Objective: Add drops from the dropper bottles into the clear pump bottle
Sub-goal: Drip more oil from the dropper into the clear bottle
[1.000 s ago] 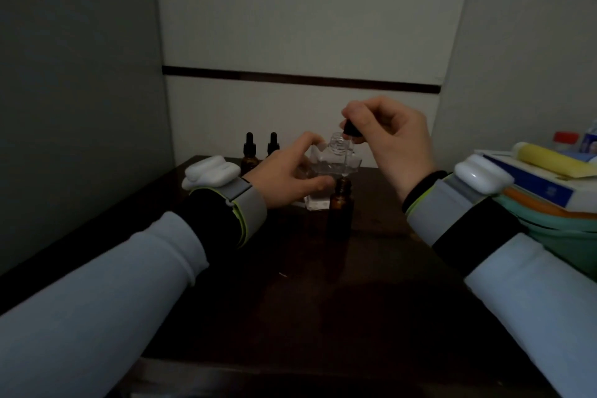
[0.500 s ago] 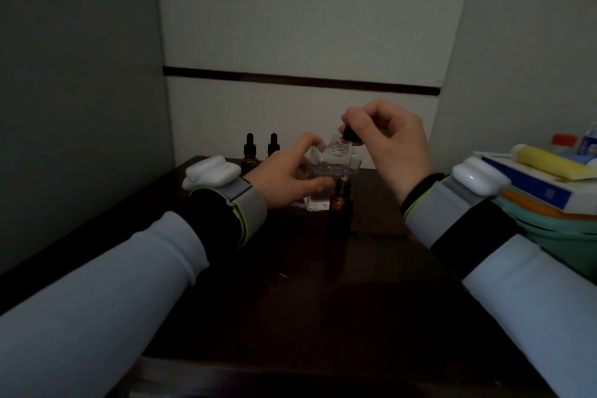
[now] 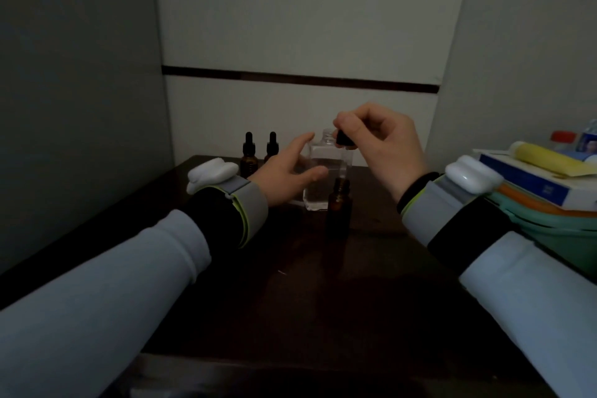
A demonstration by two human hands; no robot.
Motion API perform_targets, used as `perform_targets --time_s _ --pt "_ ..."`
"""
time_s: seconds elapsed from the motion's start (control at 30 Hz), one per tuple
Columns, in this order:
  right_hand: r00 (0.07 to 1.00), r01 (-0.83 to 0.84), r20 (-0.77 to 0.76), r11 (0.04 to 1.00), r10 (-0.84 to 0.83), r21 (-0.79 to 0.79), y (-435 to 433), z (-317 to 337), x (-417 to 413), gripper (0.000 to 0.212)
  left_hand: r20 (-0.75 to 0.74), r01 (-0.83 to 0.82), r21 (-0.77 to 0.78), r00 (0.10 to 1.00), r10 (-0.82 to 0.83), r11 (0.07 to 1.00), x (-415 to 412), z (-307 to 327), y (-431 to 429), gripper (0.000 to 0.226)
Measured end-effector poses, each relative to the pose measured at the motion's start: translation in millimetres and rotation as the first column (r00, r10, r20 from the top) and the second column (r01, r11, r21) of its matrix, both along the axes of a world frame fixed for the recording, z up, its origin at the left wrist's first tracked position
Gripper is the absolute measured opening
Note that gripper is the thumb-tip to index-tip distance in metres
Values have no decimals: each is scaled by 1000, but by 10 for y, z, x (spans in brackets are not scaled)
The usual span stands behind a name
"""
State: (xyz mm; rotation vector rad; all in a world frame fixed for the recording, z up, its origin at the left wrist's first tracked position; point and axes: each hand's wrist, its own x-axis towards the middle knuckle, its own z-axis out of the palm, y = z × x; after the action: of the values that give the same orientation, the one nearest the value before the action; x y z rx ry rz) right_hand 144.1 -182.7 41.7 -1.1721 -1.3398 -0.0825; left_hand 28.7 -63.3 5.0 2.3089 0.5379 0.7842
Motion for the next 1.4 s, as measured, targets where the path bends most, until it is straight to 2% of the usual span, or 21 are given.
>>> perform_targets --time_s 0.1,0.17,0.2,0.23,0.27,0.3,0.37,0.43,0.5,0.6,0.7,0.77,0.83,1.0,1.1,1.2,1.3,1.4 --pt "1000 21 19 1000 -21 -10 11 -10 26 14 -8 -57 90 998 58 994 -6 41 -30 68" --pt "1000 24 -4 1000 -24 4 11 -7 41 16 221 -181 193 966 137 964 -53 152 -96 55" --pt "1000 26 -16 1000 -26 14 8 -5 47 17 357 -197 196 927 117 961 -91 221 -142 42" --pt "999 29 -23 999 -28 19 8 -6 52 18 431 -146 173 901 59 974 -128 276 -162 31" --pt "999 35 -24 999 -34 21 11 -8 57 18 430 -44 140 903 -21 989 -166 320 -193 23" --pt "999 40 -22 999 -39 18 16 -12 57 19 350 65 100 932 -96 993 -198 331 -220 20" --pt "999 47 -16 999 -46 24 29 -15 56 21 82 169 47 982 -173 984 -232 309 -287 34" --pt "998 57 -15 998 -56 30 34 -11 58 23 -138 154 45 979 -147 987 -211 266 -364 56" --pt "999 52 -15 998 -51 27 30 -12 56 22 -230 113 114 970 -84 987 -146 215 -403 53" --pt "999 35 0 999 -35 8 31 -31 35 15 -251 110 122 965 -77 986 -117 196 -397 35" --pt "1000 29 9 1000 -29 -1 32 -39 16 13 -245 197 -104 945 -217 975 -154 208 -380 34" --pt "1000 28 7 1000 -28 -6 34 -37 19 14 -225 243 -178 933 -279 954 -164 205 -398 45" --pt "999 32 10 999 -32 -10 30 -37 21 17 -220 226 -166 940 -259 960 -131 174 -411 57" --pt "998 54 18 999 -53 -3 34 -28 46 21 -184 225 -189 948 -259 956 -124 170 -383 31" --pt "999 38 -3 999 -38 -11 22 -10 44 19 -206 252 -203 934 -293 946 -132 169 -346 40" --pt "1000 16 3 999 -16 -38 17 -25 16 18 -173 213 -193 954 -247 958 -98 136 -354 51" --pt "1000 5 6 999 -4 -37 12 -25 6 19 -158 235 -216 949 -272 948 -106 133 -348 36" --pt "999 -32 -40 999 31 -33 -7 -12 -8 17 -167 243 -215 945 -280 946 -129 151 -331 36"
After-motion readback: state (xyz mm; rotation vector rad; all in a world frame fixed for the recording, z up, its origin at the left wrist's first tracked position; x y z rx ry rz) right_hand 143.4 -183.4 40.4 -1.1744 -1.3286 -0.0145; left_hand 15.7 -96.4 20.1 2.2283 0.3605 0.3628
